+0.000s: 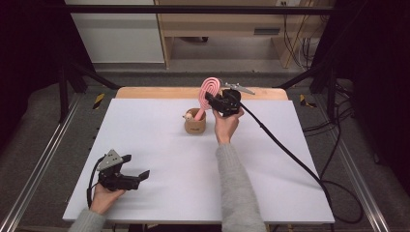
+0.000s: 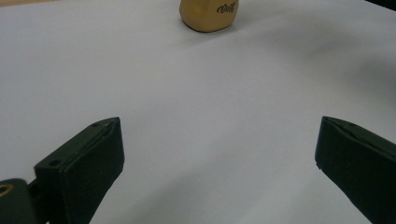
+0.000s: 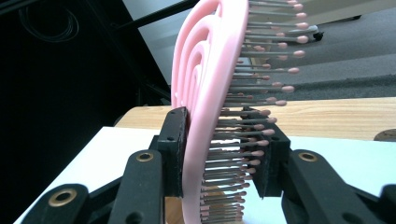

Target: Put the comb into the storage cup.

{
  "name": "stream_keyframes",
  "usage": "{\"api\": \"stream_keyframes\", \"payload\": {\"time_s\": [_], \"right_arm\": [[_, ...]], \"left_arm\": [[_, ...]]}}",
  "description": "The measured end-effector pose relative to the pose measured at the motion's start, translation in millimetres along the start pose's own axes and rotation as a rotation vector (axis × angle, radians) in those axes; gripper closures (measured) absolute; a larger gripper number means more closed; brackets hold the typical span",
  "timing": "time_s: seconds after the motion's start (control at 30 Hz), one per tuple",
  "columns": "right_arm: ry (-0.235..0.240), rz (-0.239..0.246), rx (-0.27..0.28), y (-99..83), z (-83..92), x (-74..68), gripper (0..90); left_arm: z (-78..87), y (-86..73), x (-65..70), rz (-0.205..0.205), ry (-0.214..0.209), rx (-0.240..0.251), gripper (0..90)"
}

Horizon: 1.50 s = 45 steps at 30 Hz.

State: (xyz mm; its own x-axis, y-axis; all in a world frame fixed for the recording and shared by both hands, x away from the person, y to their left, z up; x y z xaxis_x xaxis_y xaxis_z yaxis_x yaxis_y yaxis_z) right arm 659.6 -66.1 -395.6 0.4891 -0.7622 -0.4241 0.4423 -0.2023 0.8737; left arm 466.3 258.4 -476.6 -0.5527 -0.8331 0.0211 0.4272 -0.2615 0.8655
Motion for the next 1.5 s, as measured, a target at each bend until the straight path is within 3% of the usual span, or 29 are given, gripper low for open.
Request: {"api": "stream_keyframes", "payload": {"time_s": [0.37, 1.1, 1.33, 1.5], "right_arm": [[-0.02, -0.024, 0.002, -2.1, 5.2, 10.0, 61.2], [-0.06, 0.043, -0.018, -6.7, 8.7, 18.4, 56.1], [-0.086, 0.117, -0.039, -8.8, 11.3, 20.8, 45.8], [-0.092, 0.148, -0.039, -3.9, 17.9, 19.9, 31.6]], "left_arm": [[-0.4, -0.3, -0.1, -0.002, 0.002, -0.003, 1.3], [-0.6, -0.4, -0.3, -0.004, 0.002, -0.004, 1.3], [-0.7, -0.4, -0.2, -0.005, 0.002, -0.005, 1.3], [-0.9, -0.5, -0.1, -0.005, 0.002, -0.005, 1.3]]}}
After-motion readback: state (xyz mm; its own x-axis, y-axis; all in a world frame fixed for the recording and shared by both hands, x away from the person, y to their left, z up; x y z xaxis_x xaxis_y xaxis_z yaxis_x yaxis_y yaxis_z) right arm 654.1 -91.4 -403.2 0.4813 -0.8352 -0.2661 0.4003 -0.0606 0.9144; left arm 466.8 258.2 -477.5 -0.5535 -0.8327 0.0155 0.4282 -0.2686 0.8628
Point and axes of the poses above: each handheld gripper's, and its own axes: z roughly backward along the jaws, y roughly out of its top, x roughly to its right, the point moved 4 cm from there along -z, roughly forward along the jaws, and after that the axes turned 8 degrees about y, right-handed, at the moved point
